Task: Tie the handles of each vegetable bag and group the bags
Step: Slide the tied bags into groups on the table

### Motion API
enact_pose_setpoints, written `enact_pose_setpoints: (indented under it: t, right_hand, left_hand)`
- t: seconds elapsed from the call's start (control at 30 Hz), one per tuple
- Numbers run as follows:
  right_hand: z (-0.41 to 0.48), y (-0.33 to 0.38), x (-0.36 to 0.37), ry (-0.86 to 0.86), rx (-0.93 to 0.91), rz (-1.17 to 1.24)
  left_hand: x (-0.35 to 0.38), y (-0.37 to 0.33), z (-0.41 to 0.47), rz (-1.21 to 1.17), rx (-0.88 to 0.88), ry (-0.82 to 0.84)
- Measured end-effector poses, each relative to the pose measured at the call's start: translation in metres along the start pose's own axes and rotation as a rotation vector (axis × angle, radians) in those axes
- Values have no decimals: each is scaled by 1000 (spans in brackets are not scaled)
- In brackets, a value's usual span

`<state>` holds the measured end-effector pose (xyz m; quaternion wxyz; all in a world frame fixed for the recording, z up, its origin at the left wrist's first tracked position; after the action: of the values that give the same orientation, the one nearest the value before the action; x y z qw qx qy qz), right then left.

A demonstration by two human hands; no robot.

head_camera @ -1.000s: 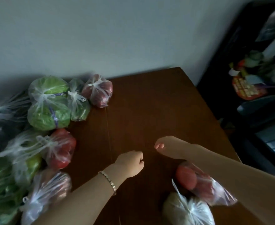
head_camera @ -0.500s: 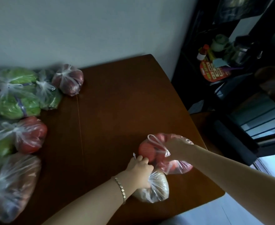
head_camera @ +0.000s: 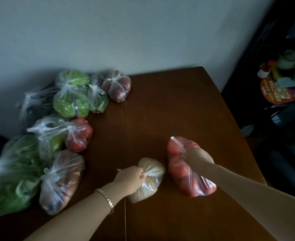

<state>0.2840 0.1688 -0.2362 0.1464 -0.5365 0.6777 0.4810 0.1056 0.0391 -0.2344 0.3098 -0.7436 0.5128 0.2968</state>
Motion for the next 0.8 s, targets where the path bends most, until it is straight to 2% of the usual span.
enact_pose_setpoints:
  t: [0.13, 0.3, 0.4, 0.57, 0.67, 0.8]
  right_hand:
    - [28, 81, 27, -15, -22, 193]
    - [63, 176, 60, -25, -56, 324]
    - [90, 227, 75, -46, -76, 301]
    - [120, 282, 91, -68, -128, 252]
    - [127, 294, 96, -75, -108, 194]
    - [117, 290, 102, -74, -77, 242]
  left_hand:
    - [-17, 96, -5, -247, -262, -97]
    - [-32, 174, -4, -331, -383, -213]
    - [-35, 206, -1, -368, -473, -246]
    - [-42, 224, 12, -507, -482, -292]
    - [-41, 228, 17, -526, -453, -253]
    - [-37, 238, 19, -508, -394, -175]
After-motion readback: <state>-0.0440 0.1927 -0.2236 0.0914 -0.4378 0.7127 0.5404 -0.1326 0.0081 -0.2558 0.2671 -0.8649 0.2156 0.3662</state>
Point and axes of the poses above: each hand's wrist, its own z-axis towards the middle knuckle, its own x-axis out of the palm, y = z × x, the point moved 6 cm from there along z, towards the middle knuckle, and after that the axes turned 8 degrees about z, right-handed, at the moved point
